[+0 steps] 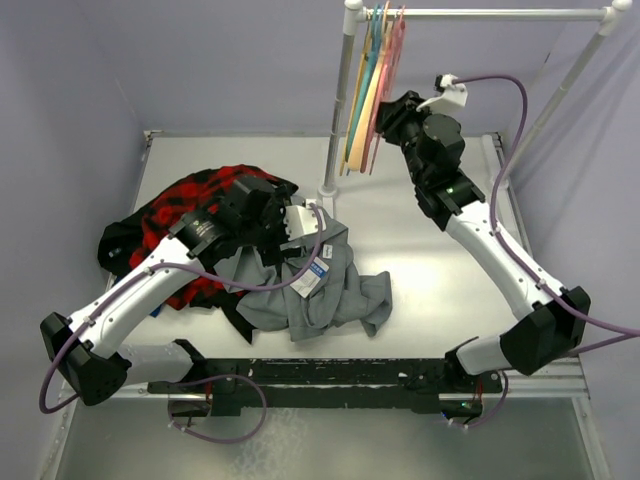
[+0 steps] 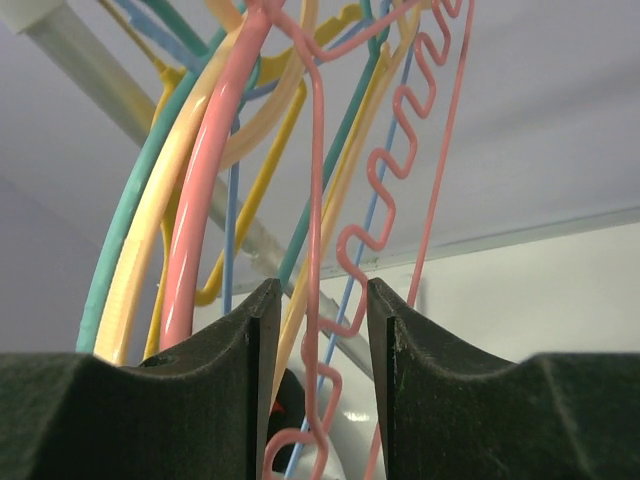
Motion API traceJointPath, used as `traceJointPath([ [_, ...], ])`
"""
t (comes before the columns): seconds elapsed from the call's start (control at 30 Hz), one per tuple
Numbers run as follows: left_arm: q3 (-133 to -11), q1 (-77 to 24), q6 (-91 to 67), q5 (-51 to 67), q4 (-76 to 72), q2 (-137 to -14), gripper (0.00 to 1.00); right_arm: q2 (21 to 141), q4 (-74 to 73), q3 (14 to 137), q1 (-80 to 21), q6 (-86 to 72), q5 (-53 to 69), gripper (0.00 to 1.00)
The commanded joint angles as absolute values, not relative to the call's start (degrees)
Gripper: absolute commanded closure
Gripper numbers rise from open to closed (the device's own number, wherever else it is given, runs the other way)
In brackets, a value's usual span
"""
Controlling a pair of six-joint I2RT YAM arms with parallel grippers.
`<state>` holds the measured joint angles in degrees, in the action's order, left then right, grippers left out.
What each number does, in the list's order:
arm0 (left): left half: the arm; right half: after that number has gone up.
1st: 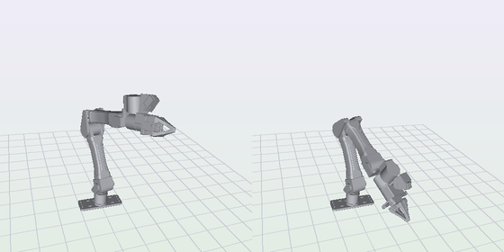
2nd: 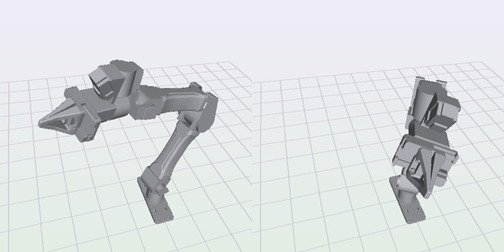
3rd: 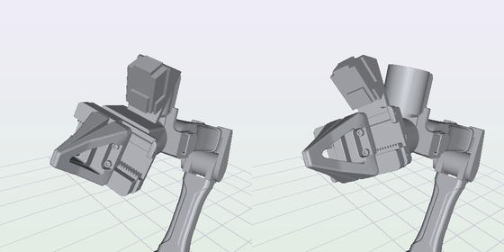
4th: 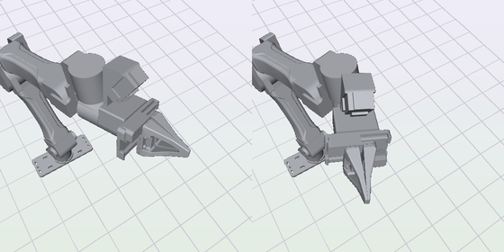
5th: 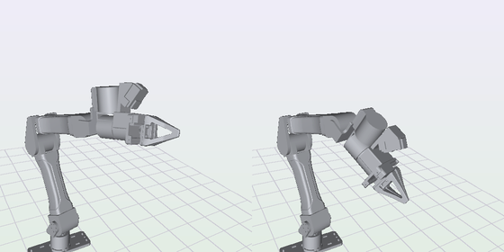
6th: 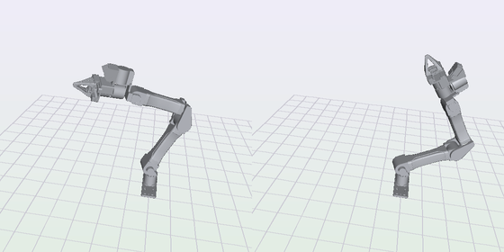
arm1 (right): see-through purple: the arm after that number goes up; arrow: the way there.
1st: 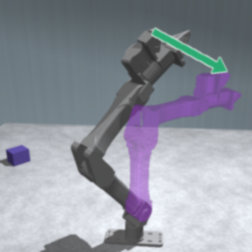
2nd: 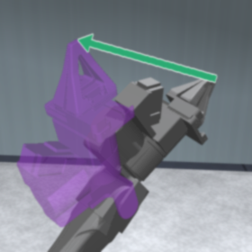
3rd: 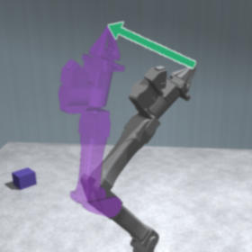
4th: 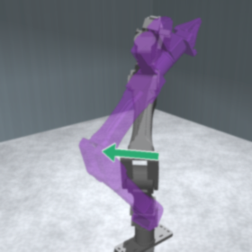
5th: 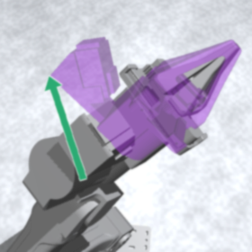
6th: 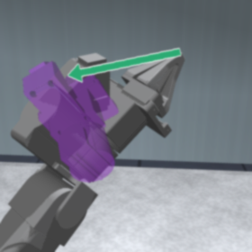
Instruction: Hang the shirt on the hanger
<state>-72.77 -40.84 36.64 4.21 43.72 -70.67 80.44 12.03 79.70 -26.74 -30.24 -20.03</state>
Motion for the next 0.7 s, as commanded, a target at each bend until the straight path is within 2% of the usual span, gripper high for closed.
traceJointPath([
  [0.0, -72.4, -40.6, 36.5, 3.8, 41.1, -70.0, 0.0, 82.5, 16.1, 84.8, -25.5, -29.2, -19.9, 0.58],
  [0.17, -72.8, -40.6, 36.5, 3.6, 41.1, -70.7, 0.0, 85.5, 16.1, 88.0, -23.3, -28.9, -17.7, 0.77],
  [0.33, -72.5, -40.6, 36.9, 3.1, 41.0, -71.4, 0.0, 87.9, 15.4, 90.6, -21.1, -29.0, -15.6, 0.78],
  [0.5, -72.5, -40.6, 37.0, 2.7, 40.8, -71.9, 0.0, 88.6, 15.2, 91.8, -19.9, -28.5, -13.8, 1.0],
  [0.67, -72.8, -40.6, 37.4, 3.4, 41.8, -72.5, 0.0, 86.8, 14.9, 92.6, -18.8, -27.2, -11.5, 1.0],
])
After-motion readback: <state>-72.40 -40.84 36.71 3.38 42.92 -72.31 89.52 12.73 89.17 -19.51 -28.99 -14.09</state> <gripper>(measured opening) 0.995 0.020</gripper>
